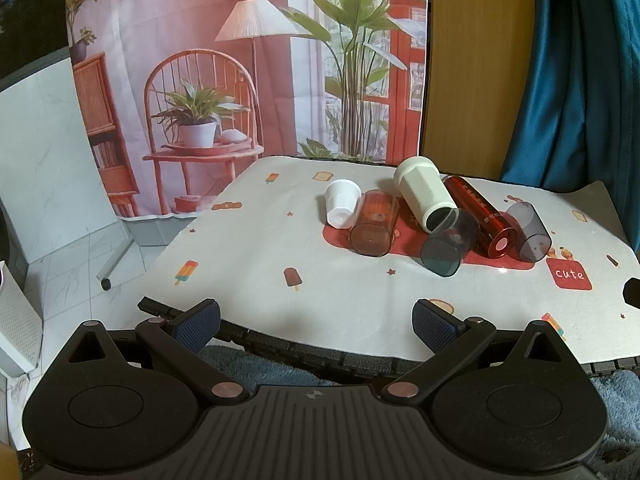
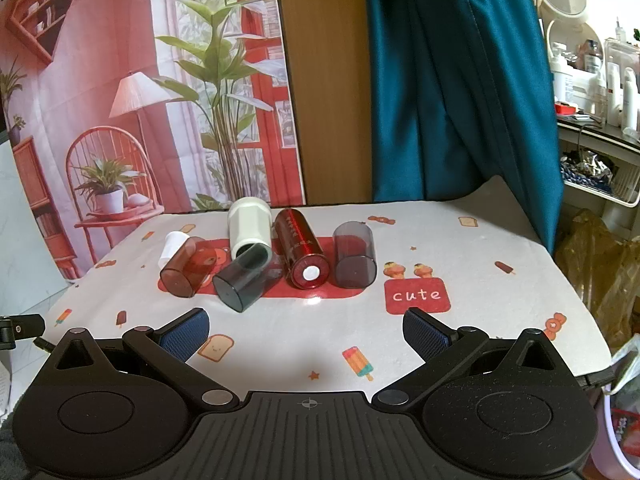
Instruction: Flip cup upright
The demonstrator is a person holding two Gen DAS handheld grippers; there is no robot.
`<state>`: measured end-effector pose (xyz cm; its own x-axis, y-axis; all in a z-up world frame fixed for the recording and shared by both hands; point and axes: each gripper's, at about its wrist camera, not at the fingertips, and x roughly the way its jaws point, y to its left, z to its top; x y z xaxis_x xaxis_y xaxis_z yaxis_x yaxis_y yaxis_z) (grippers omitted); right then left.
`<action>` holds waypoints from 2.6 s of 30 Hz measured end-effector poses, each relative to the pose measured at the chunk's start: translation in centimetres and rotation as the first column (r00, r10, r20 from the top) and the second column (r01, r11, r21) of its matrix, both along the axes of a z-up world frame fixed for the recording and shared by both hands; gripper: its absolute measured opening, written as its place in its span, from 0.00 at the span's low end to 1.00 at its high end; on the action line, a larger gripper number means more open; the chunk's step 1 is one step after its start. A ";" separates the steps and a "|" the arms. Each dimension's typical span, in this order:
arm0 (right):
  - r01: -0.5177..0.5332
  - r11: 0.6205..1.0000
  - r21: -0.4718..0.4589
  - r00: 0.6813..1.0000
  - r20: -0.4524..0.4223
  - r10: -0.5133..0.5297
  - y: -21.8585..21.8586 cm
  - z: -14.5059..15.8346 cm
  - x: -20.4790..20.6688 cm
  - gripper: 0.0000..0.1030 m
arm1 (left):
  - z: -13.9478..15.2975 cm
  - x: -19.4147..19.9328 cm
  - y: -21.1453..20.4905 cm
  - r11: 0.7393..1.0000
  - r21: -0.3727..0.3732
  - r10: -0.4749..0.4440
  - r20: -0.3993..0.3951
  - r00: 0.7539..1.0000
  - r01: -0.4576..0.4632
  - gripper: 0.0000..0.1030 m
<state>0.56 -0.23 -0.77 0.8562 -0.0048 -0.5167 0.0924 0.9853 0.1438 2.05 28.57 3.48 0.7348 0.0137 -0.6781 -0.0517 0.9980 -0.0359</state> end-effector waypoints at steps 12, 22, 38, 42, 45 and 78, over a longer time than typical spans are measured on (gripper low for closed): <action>0.000 1.000 0.000 1.000 -0.001 0.000 0.0 0.0 0.0 1.00 | 0.0 0.0 0.0 1.000 -0.001 0.000 -0.005 1.000 0.000 1.00; 0.000 1.000 0.001 1.000 -0.002 0.000 0.0 0.0 0.0 1.00 | -0.1 -0.1 0.0 1.000 -0.002 0.002 -0.008 1.000 -0.002 1.00; 0.036 0.999 -0.037 0.999 -0.016 -0.036 -1.3 -0.3 3.0 1.00 | -0.7 2.2 0.2 0.999 0.041 -0.009 -0.032 0.999 0.011 1.00; -0.012 0.999 0.042 1.000 0.024 0.011 -2.4 0.0 4.4 1.00 | -1.1 3.6 0.5 0.999 0.039 0.000 -0.054 0.999 0.003 1.00; -0.007 0.998 0.067 0.999 0.049 0.004 -2.9 0.1 5.4 1.00 | -1.5 4.5 1.1 1.000 -0.001 0.012 -0.067 0.998 -0.012 1.00; -0.046 0.992 0.118 0.984 -0.165 0.065 -2.4 -8.2 13.8 1.00 | -7.2 17.6 -0.4 1.000 0.027 -0.008 -0.061 0.998 0.009 1.00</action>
